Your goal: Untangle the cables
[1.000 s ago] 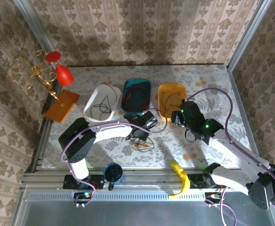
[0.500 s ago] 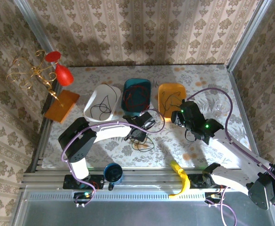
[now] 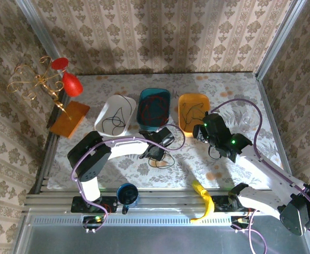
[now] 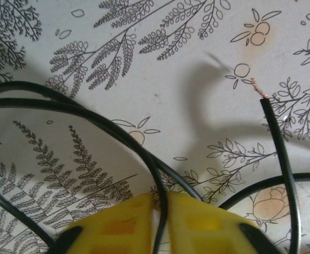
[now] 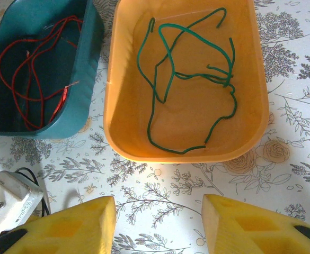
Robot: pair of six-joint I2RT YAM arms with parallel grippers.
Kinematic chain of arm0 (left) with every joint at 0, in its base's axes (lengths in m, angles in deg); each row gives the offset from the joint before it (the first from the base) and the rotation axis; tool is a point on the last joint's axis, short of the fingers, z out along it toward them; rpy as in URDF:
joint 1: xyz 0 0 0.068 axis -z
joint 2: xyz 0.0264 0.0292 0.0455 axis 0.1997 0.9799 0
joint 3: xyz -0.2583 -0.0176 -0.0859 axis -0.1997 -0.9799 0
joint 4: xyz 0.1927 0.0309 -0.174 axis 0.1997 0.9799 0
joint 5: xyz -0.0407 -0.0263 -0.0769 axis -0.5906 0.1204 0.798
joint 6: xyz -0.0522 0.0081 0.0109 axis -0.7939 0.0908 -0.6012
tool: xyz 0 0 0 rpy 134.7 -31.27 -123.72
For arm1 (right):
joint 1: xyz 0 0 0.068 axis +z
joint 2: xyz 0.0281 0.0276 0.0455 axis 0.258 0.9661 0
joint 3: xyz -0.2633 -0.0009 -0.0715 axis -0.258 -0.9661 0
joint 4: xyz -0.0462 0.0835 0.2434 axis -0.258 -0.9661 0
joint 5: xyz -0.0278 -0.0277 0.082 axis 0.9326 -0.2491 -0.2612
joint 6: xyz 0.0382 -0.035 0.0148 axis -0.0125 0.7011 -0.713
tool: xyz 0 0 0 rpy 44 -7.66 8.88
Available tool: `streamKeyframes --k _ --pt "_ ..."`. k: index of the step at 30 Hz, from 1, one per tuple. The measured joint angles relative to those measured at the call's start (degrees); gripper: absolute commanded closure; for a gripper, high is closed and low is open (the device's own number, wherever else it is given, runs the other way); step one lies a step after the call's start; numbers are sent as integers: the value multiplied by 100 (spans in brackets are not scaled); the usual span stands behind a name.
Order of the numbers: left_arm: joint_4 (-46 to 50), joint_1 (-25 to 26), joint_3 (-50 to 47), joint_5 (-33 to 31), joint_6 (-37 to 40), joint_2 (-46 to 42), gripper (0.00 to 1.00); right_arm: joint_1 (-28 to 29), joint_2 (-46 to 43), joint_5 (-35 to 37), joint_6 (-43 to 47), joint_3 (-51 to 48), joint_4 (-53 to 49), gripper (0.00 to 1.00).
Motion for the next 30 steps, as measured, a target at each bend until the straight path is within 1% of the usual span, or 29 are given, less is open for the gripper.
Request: streamKeyframes --k 5,10,12,14,17,20,23,26,30 --pt "31 22 24 -63 7 0 100 0 0 20 -4 0 0 52" --pt "55 295 11 -669 319 -162 100 -39 -2 149 -94 0 -24 52" --pt "-55 420 -61 -901 503 -507 100 -87 -26 225 -153 0 -81 51" --pt "-361 501 -247 -1001 697 -1128 100 -164 -74 299 -232 0 -149 51" --pt "-850 485 -518 -975 874 -2107 100 -284 -166 389 -348 0 -190 52" --pt "-1386 404 -745 -776 964 -2964 100 -391 -278 466 -459 -28 -225 52" --pt "-1720 278 -949 -612 964 -3604 100 -468 -363 492 -542 -118 -269 51" --pt "-1777 -50 -1060 -498 911 -4079 100 -507 -372 487 -584 -177 -282 51" --pt "-1641 -866 -1075 -404 743 -4535 100 -516 -369 439 -584 -179 -289 51"
